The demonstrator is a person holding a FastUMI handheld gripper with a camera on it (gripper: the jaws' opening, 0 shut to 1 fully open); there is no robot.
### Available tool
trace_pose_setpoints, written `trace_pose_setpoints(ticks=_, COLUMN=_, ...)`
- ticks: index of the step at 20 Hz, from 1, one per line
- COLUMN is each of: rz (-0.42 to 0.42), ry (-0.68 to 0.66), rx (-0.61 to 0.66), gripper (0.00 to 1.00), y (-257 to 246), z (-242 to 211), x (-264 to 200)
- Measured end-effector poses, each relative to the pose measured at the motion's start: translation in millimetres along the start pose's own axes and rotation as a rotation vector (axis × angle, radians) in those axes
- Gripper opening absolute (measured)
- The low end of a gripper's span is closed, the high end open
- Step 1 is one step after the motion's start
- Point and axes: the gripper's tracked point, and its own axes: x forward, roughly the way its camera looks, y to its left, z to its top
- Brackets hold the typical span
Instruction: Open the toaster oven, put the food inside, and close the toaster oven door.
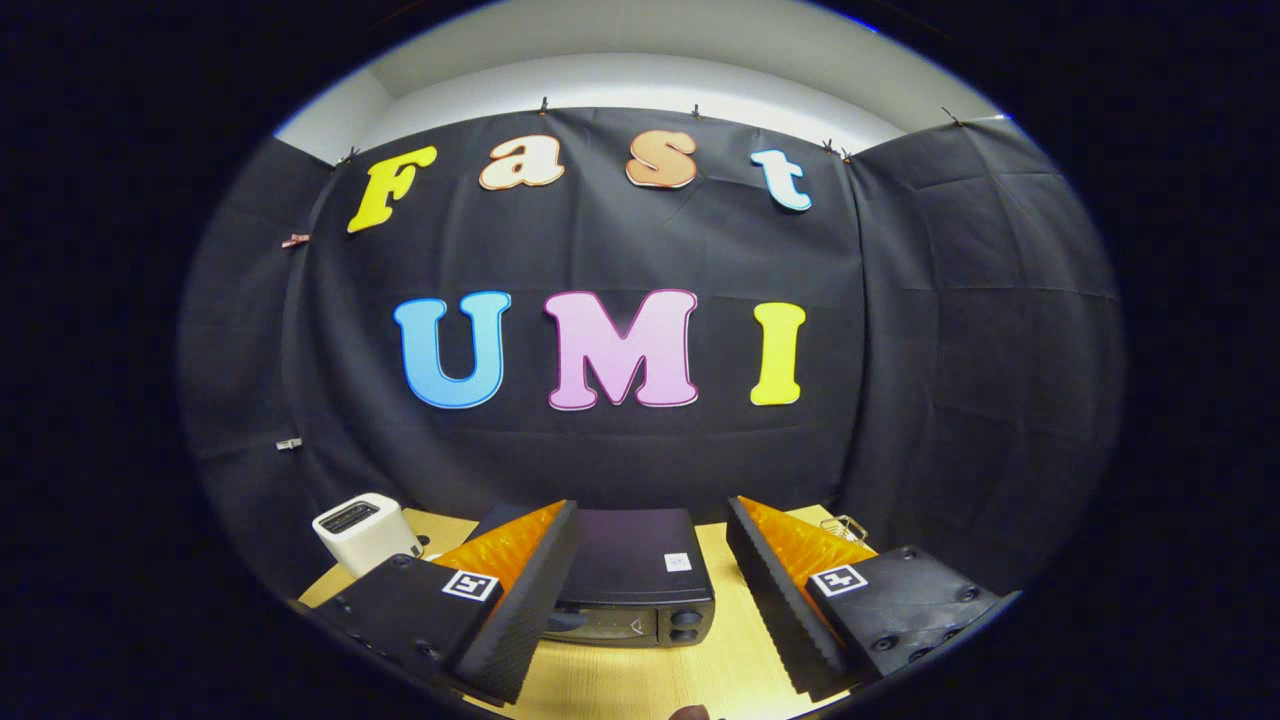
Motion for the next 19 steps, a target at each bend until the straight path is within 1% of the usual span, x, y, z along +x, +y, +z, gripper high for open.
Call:
trace_pose_setpoints(ticks=1, rz=-0.006, ry=-0.012, rx=0.001, gripper=0.97, y=-6.3, z=5.4, x=-4.5)
trace_pose_setpoints(ticks=2, rz=-0.01, ry=-0.02, rx=-0.005, gripper=0.97, y=-15.2, z=18.6, x=29.6)
trace_pose_setpoints(ticks=7, rz=-0.021, ry=-0.043, rx=-0.058, gripper=0.97, y=-27.2, z=32.7, x=22.4)
trace_pose_setpoints(ticks=12, rz=-0.029, ry=-0.035, rx=-0.02, gripper=0.97, y=-30.6, z=34.3, x=21.2)
trace_pose_setpoints(ticks=19, rz=-0.042, ry=-0.026, rx=-0.009, gripper=0.97, y=-33.1, z=30.7, x=18.2)
